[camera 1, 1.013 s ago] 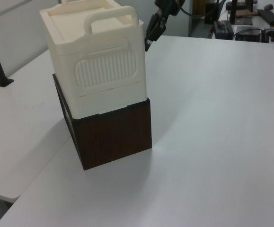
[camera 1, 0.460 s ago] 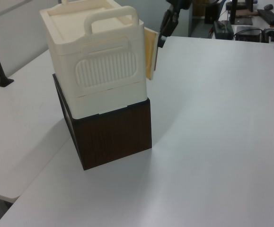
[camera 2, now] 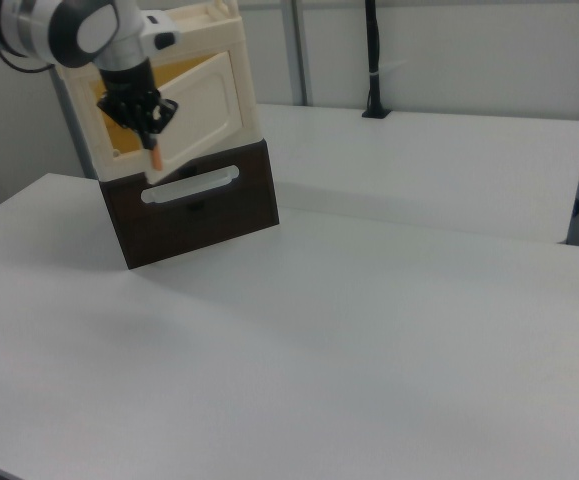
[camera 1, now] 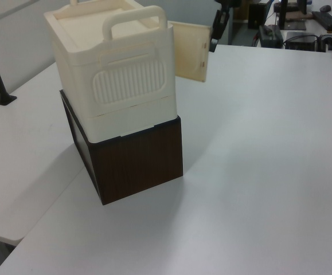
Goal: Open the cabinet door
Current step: 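Release the door and move the gripper away from the open door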
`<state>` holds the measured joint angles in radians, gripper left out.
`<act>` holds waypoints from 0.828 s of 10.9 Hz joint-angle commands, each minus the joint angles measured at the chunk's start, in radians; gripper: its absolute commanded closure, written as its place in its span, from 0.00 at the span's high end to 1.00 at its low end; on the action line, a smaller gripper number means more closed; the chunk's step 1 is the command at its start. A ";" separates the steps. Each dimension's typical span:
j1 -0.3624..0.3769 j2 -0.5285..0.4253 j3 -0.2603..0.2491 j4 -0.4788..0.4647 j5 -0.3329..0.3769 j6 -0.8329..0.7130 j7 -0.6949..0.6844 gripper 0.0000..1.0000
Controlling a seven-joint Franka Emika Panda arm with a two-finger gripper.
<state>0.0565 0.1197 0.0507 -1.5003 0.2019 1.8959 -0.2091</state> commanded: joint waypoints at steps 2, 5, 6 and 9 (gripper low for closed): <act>-0.176 0.026 -0.008 -0.009 -0.025 0.046 -0.013 0.67; -0.300 0.018 -0.015 0.002 -0.029 0.049 -0.012 1.00; -0.338 0.009 -0.017 0.015 -0.030 0.043 -0.010 1.00; -0.389 -0.029 -0.025 0.008 -0.044 0.029 -0.009 1.00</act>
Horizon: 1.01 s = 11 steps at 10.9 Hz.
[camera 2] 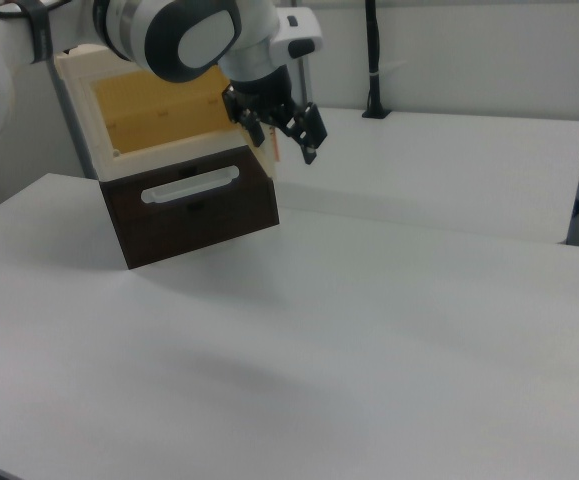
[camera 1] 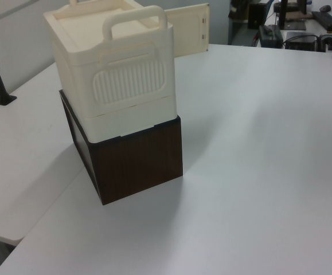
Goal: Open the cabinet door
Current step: 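Release the door and move the gripper away from the open door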
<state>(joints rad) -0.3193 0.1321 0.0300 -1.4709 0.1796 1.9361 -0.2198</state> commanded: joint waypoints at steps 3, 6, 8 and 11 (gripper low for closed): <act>0.009 -0.058 0.007 -0.013 -0.093 -0.135 0.010 1.00; 0.113 -0.147 0.001 -0.016 -0.124 -0.358 0.095 1.00; 0.193 -0.187 -0.008 -0.031 -0.146 -0.445 0.161 1.00; 0.337 -0.197 -0.102 -0.110 -0.147 -0.357 0.152 1.00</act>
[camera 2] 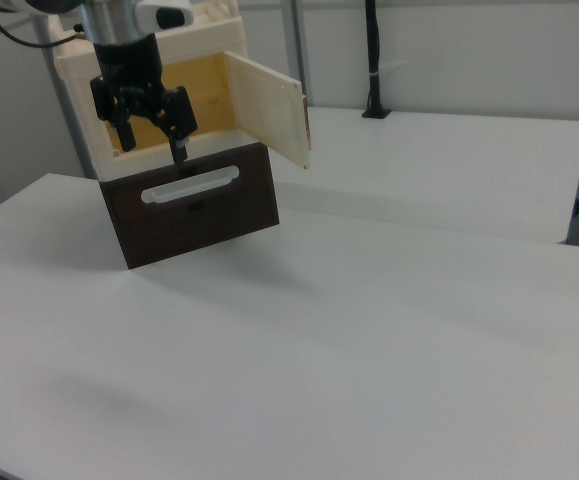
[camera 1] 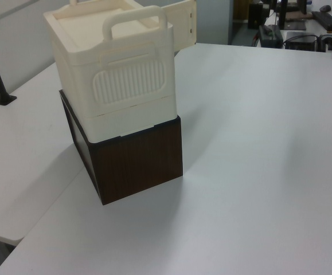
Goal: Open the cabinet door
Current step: 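Release the door and move the gripper away from the open door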
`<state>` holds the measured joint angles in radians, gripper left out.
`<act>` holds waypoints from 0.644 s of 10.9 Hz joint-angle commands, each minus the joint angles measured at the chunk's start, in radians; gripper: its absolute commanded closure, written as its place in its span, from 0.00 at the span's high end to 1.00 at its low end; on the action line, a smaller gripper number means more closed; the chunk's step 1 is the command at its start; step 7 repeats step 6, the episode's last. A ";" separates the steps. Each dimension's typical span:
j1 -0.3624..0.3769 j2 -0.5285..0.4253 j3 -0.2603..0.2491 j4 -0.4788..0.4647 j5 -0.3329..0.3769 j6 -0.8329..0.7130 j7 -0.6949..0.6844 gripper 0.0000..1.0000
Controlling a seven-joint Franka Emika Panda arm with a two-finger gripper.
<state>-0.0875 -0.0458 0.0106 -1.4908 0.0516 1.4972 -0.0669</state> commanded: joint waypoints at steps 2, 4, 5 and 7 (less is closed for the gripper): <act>0.101 -0.011 -0.083 -0.105 -0.021 0.172 -0.002 1.00; 0.097 -0.009 -0.081 -0.105 -0.022 0.166 -0.001 1.00; 0.097 -0.008 -0.080 -0.105 -0.022 0.172 -0.001 1.00; 0.097 -0.008 -0.078 -0.105 -0.022 0.170 -0.001 1.00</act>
